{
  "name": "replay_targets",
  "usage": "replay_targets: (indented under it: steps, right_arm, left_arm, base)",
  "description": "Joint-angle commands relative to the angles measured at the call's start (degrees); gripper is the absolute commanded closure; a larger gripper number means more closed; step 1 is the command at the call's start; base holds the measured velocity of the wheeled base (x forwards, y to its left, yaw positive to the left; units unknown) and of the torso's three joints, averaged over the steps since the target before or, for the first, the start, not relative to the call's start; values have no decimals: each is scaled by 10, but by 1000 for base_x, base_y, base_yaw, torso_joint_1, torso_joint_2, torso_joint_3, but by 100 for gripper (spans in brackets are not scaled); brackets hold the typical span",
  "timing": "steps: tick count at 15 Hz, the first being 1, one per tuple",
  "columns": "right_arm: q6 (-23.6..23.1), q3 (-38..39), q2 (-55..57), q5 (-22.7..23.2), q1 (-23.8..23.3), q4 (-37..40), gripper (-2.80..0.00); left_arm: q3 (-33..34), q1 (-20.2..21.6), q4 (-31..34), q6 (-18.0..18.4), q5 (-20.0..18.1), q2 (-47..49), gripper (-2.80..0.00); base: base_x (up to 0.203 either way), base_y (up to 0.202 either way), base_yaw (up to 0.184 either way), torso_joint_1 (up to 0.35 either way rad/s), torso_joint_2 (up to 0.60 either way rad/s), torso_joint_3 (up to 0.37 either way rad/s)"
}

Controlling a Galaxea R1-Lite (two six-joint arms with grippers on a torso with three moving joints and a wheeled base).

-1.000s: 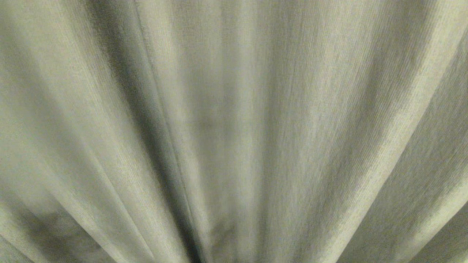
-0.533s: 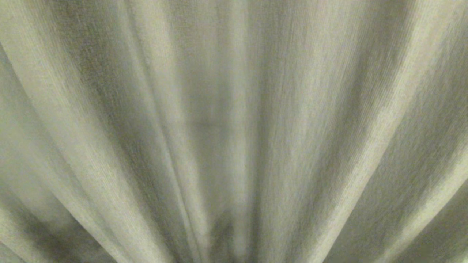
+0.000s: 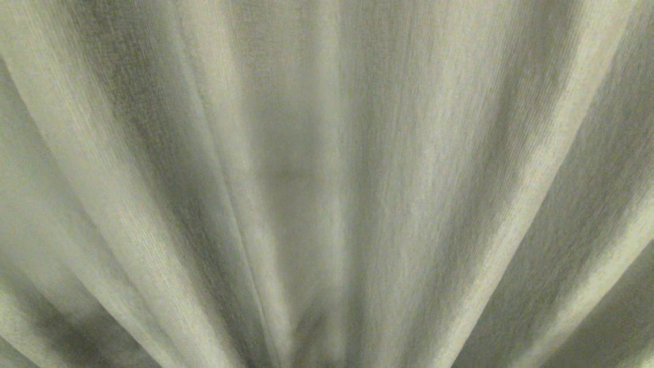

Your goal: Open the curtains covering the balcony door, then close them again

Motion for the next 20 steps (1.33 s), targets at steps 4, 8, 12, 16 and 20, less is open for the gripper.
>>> replay_targets:
  steps: [4,8,12,16,20]
  right_arm:
    - [0,0,0,0,0,0,0]
    - [0,0,0,0,0,0,0]
    - [0,0,0,0,0,0,0]
    - [0,0,0,0,0,0,0]
    - [0,0,0,0,0,0,0]
  left_arm:
    - [0,0,-1,0,-1,-3,0]
    - [0,0,0,0,-1,-3,0]
    - [0,0,-1,2,-1,-3,0]
    - [0,0,-1,3,-1,-3,0]
    - [0,0,0,3,-1,-3,0]
  base:
    - [0,0,0,0,0,0]
    - [0,0,0,0,0,0]
    - [0,0,0,0,0,0]
    - [0,0,0,0,0,0]
    - [-1,-66,1,1,0,2]
